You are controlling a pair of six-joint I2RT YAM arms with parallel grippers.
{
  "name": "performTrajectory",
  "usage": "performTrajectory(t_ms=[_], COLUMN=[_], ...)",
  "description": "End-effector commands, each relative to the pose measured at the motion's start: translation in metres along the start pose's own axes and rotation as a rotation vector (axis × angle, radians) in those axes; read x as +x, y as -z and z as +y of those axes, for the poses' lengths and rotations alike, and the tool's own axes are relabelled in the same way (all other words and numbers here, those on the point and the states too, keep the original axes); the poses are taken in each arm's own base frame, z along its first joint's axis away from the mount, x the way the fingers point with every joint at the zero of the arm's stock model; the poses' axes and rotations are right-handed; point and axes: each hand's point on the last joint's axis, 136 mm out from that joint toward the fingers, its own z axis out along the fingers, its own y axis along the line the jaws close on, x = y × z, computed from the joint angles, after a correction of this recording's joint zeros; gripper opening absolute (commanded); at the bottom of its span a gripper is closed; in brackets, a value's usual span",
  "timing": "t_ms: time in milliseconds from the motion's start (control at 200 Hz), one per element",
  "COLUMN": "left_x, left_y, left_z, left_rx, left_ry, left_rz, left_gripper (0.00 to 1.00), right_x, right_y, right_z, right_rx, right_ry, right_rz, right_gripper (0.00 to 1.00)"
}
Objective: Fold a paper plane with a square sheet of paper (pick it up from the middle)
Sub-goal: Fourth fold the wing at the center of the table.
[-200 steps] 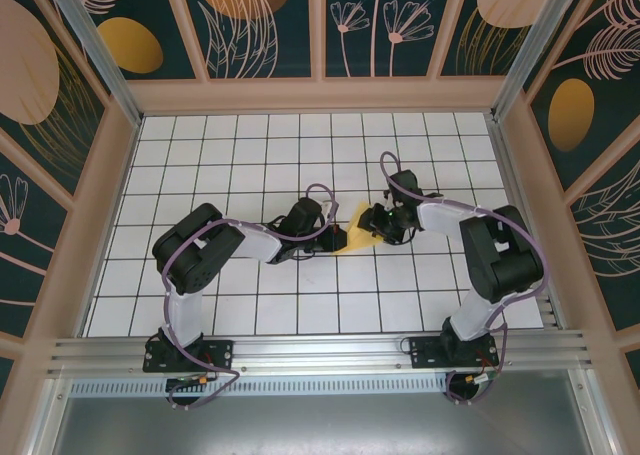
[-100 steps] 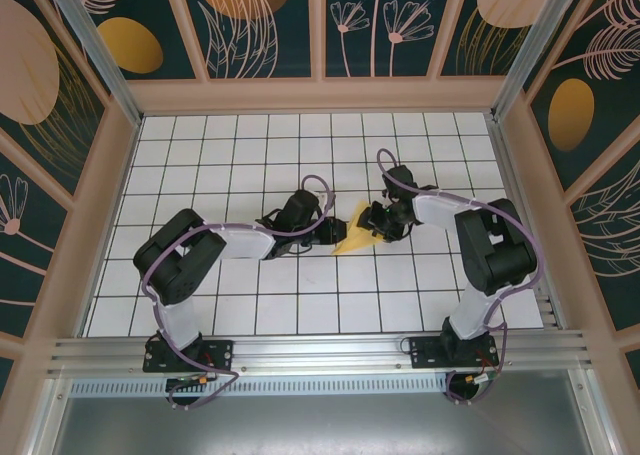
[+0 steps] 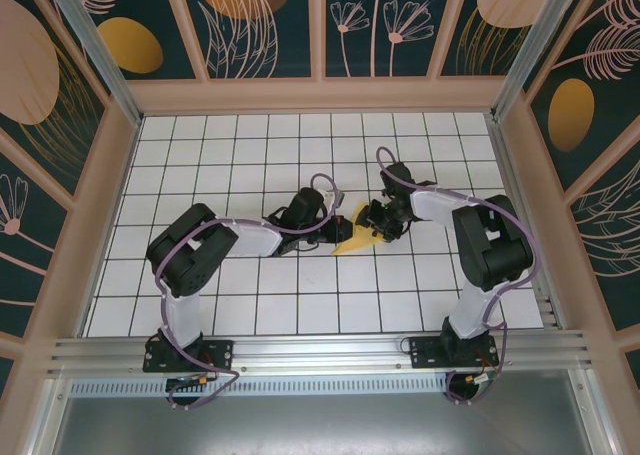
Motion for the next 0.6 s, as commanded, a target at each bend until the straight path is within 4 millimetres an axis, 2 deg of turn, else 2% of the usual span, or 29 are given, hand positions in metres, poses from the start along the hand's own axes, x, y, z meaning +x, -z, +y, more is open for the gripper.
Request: performTrajectory(t_ms=[0, 165, 195, 595], left_x=[-0.002, 0.01, 0.0, 0.002], left_y=[-0.004, -0.009, -0.01, -0.016], left_z=[-0.004, 0.012, 0.005, 0.021], left_rx=[0.024, -0.021, -0.008, -0.078], left_ry=[-0.021, 0.0, -0.009, 0.003], left_rz=[0.014, 0.054, 0.037, 0.047], left_gripper=[0.06, 0.05, 0.05, 0.04], right_x=[0.013, 0.015, 0.015, 0.016], right_y=[-0.031, -0.034, -0.034, -0.037], right_z=[-0.079, -0.082, -0.083, -0.085], right_rx=[0.28, 0.289, 0.291, 0.302], right_ry=[-0.093, -0.107, -0.109, -0.119], right_rz=[0.029, 0.044, 0.045, 0.059], right_gripper=[0.5, 0.49, 0.49, 0.5])
